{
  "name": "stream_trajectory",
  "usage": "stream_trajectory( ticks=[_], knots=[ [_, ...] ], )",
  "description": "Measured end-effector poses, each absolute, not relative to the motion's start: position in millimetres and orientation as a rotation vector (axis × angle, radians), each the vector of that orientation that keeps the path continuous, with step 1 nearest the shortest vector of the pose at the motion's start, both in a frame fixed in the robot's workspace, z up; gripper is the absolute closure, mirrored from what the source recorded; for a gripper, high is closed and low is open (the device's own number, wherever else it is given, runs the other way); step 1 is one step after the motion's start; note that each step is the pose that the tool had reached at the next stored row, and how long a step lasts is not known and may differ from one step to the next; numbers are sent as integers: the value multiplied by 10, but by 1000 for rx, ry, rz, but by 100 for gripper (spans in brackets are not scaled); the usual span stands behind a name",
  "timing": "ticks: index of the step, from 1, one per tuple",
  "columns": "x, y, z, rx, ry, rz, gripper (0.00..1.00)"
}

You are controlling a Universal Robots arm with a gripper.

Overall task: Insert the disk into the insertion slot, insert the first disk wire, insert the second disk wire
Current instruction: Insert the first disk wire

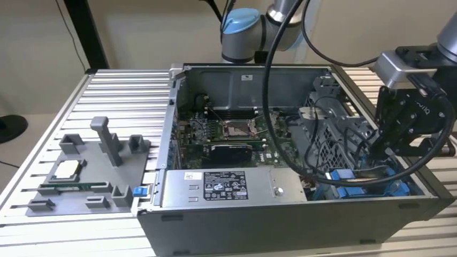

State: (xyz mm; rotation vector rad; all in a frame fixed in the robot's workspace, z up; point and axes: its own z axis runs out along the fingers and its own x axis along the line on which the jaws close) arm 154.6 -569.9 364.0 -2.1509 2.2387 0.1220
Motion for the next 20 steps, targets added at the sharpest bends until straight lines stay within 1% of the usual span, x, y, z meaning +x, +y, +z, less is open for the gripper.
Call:
stream_trajectory(
  ticks=[4, 9, 15, 20],
  knots=[
    [1535, -5735, 3619, -2150, 2237, 118, 100],
    [1520, -5754, 3595, -2140, 2225, 90, 100],
    [1514, -5757, 3583, -2139, 2223, 88, 100],
    [1514, -5758, 3526, -2131, 2212, 62, 100]
  ],
)
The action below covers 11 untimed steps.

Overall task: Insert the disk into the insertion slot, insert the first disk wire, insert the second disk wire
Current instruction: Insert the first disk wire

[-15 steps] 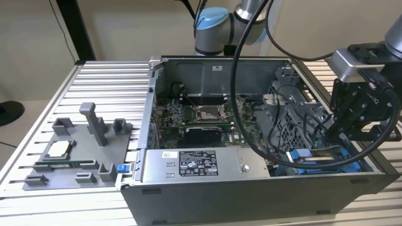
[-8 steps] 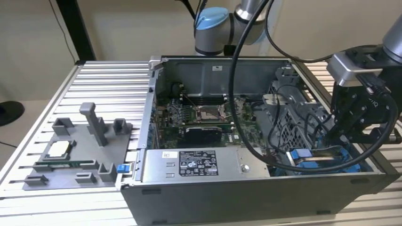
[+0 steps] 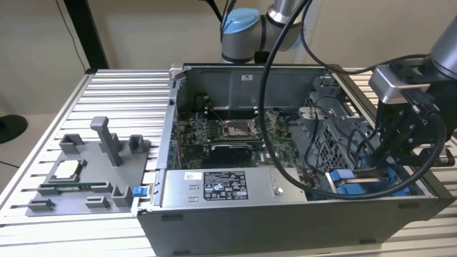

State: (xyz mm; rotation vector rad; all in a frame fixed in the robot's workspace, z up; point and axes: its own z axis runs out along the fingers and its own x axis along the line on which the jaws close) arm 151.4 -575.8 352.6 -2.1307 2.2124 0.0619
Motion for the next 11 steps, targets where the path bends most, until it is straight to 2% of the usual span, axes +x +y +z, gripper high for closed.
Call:
stream_trajectory(
  ticks=[11],
  knots=[
    [1505, -5757, 3432, -2115, 2194, 23, 100]
  ],
)
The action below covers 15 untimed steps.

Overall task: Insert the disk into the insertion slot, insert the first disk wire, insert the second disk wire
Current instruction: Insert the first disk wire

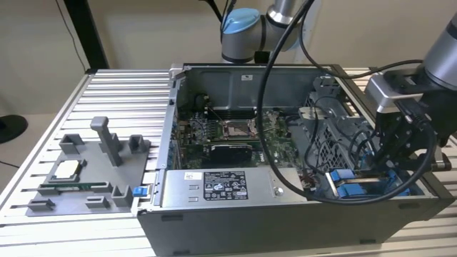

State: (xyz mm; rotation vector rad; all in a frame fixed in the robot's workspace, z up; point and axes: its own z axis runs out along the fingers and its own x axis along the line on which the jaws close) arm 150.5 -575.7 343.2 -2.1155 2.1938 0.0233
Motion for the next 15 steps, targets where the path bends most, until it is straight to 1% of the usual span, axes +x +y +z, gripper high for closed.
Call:
stream_trajectory(
  ticks=[7, 15],
  knots=[
    [1471, -5756, 3410, -2115, 2193, 22, 100],
    [1470, -5759, 3396, -2108, 2185, 6, 100]
  ],
)
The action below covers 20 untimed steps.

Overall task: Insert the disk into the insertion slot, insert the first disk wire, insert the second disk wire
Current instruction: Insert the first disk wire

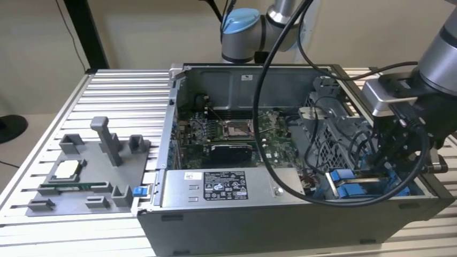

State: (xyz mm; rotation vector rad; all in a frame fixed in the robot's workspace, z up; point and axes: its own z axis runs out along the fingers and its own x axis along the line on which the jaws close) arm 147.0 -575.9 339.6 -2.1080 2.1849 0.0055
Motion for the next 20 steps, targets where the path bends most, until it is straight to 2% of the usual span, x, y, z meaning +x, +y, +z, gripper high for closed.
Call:
stream_trajectory(
  ticks=[15, 16, 20],
  knots=[
    [1456, -5758, 3298, -2071, 2219, 4, 100],
    [1456, -5759, 3322, -2069, 2218, 7, 0],
    [1456, -5759, 3513, -2070, 2219, 5, 0]
  ],
)
